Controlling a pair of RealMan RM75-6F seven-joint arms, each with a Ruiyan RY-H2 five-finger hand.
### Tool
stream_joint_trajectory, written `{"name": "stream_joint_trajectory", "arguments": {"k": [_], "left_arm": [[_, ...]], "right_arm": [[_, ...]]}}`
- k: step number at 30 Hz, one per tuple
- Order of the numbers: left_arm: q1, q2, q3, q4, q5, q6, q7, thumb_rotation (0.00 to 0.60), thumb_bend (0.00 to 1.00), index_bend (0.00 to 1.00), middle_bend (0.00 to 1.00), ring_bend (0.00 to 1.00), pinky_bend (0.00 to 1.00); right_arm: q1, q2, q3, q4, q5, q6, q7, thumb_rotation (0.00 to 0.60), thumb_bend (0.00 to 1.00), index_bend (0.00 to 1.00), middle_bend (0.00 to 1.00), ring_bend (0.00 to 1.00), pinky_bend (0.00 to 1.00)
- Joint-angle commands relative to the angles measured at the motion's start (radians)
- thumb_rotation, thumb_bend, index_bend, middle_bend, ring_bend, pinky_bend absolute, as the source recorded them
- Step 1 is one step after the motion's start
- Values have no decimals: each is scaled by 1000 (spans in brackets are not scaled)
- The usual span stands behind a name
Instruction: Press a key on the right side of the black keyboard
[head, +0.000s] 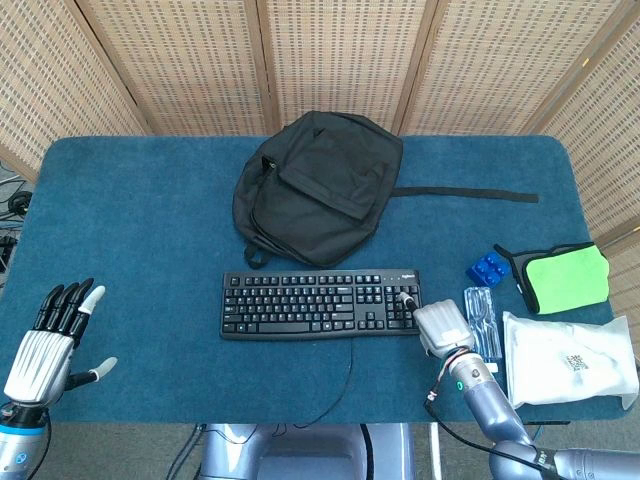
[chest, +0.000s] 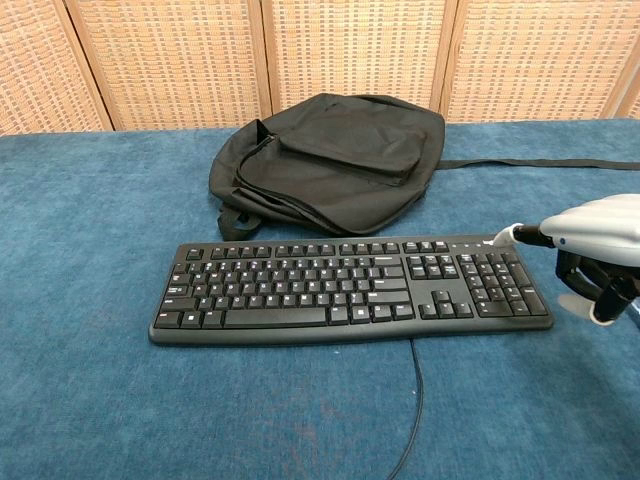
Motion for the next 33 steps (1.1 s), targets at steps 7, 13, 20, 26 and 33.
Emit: {"name": "stream_joint_trajectory", "arguments": {"k": [7, 13, 20, 26, 33], "left_arm": [[-5, -2, 0, 3, -7, -13, -1, 600, 0, 0, 0, 0, 0], [-5, -1, 0, 1, -6, -11, -3, 600, 0, 0, 0, 0, 0], [-4, 1, -3, 2, -10, -8, -8, 600, 0, 0, 0, 0, 0], [-4, 1, -3, 3, -11, -8, -8, 600, 0, 0, 0, 0, 0], [-6, -3, 0, 3, -10, -14, -2, 600, 0, 0, 0, 0, 0]], "right_arm": [[52, -14, -17, 18, 54, 12, -3, 600, 554, 66, 750, 655, 485], [75, -26, -31, 37, 86, 10, 2, 600, 554, 66, 750, 655, 485], [93, -38, -50, 64, 114, 3, 13, 600, 555, 66, 750, 655, 485], [104, -43, -67, 71, 120, 7, 22, 600, 552, 66, 750, 655, 485], [114, -49, -78, 66, 114, 15, 42, 600, 552, 66, 750, 655, 485]]}}
